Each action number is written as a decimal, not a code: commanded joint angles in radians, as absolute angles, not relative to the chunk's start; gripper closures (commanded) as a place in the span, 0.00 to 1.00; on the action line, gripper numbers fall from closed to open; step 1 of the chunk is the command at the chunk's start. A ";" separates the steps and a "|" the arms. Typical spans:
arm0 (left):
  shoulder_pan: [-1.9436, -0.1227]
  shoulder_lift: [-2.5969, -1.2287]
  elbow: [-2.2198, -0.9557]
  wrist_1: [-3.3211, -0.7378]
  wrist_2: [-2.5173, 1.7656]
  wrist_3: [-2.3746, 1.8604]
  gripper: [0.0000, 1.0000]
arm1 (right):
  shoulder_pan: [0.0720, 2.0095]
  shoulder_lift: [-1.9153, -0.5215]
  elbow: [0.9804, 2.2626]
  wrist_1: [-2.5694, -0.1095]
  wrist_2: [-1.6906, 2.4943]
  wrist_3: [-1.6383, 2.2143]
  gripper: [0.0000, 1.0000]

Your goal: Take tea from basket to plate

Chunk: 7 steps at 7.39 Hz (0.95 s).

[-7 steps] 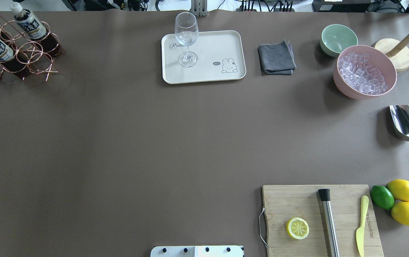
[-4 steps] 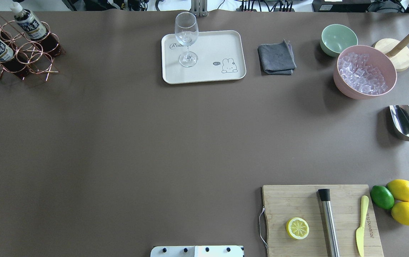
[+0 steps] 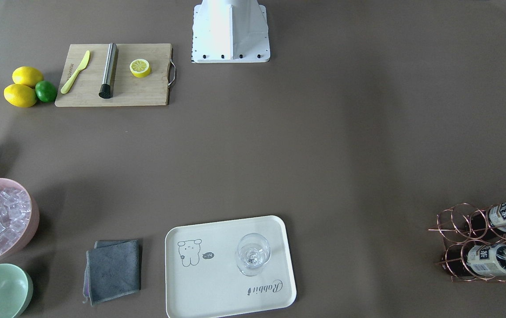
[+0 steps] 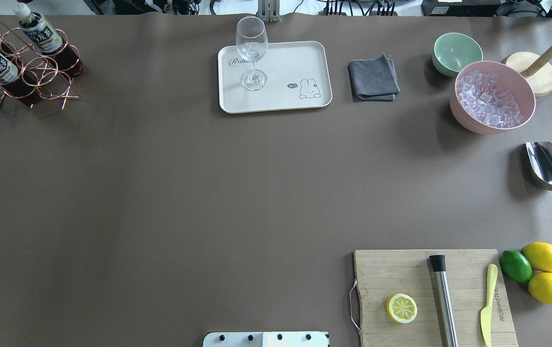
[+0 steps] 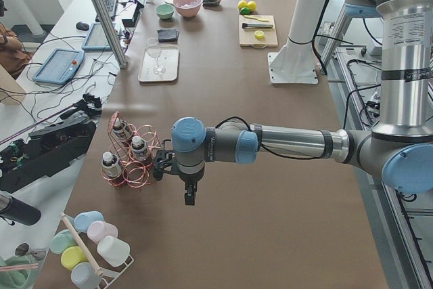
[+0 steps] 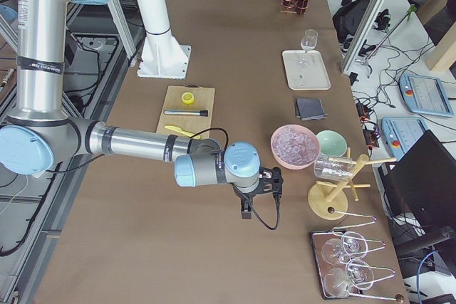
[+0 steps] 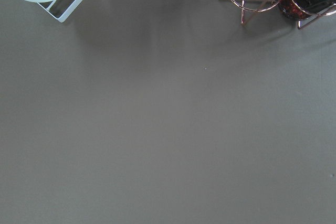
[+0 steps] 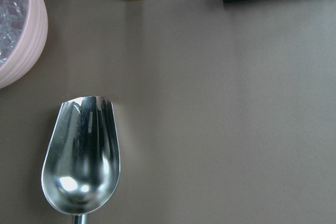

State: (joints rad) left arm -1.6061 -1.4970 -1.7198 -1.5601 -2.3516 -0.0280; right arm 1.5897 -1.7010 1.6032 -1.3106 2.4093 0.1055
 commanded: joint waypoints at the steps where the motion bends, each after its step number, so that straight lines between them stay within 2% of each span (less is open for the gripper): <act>1: -1.606 -1.493 -1.718 -1.562 -2.352 -0.023 0.02 | 1.589 -1.713 1.620 -1.185 2.444 0.106 0.00; 5: -1.606 -1.465 -1.723 -1.630 -2.353 -0.028 0.02 | 1.389 -1.617 1.670 -1.061 2.451 0.123 0.00; 7: -1.608 -1.483 -1.730 -1.628 -2.353 -0.184 0.02 | 1.294 -1.551 1.681 -0.987 2.483 0.121 0.00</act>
State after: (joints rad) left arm -1.6061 -1.4686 -1.7273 -1.6224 -2.3538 -0.0492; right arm 1.3799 -1.6110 1.6695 -1.0591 2.4622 0.1208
